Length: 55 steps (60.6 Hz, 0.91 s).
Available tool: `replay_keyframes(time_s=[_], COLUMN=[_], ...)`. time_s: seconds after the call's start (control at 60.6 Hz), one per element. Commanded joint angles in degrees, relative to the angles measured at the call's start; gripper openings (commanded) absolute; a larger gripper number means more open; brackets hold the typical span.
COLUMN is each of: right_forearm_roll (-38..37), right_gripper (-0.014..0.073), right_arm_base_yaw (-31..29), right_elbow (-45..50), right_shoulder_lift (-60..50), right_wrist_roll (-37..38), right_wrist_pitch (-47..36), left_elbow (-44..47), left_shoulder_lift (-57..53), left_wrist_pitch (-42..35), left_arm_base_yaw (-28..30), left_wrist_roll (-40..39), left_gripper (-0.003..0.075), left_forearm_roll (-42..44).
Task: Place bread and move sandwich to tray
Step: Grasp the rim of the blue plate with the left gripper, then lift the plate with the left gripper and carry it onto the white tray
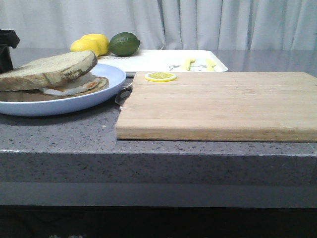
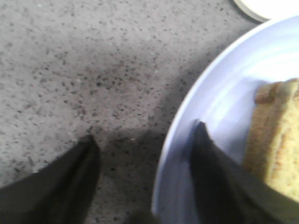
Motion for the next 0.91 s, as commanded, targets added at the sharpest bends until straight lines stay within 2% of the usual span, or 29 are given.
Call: replay_keyframes(time_s=[0.0,0.116,0.33,0.594,0.891], right_forearm_roll=[0.3,0.5,0.5,0.8,0.9], right_gripper=[-0.0074,-0.0074,-0.0074,-0.0074,-0.0074], right_arm_base_yaw=[-0.3,-0.3,-0.3,-0.3,-0.3], right_elbow=[-1.5,-1.5,-1.5,-1.5,-1.5], right_shoulder_lift=[0.5,0.5,0.5,0.5,0.5], right_wrist_roll=[-0.4,-0.4,-0.4,-0.4,-0.4], right_wrist_pitch=[-4.7,-4.7,-4.7,-4.7,-4.9], left_elbow=[-1.6,-1.6,-4.4,-16.2,-31.3], left_shoulder_lift=[-1.8,-1.8,-3.2,-4.8,1.4], left_wrist_pitch=[-0.2,1.4,5.5,18.0,18.5], left_arm_base_yaw=[-0.3,-0.3,1.6,5.7,3.0], left_wrist_roll=[0.0,0.0,0.7,7.8,7.5], left_gripper=[0.0213,-0.002,-0.0018,-0.0019,-0.0019], left_forearm_roll=[-0.8,-0.8,-4.4,-22.1,-24.8])
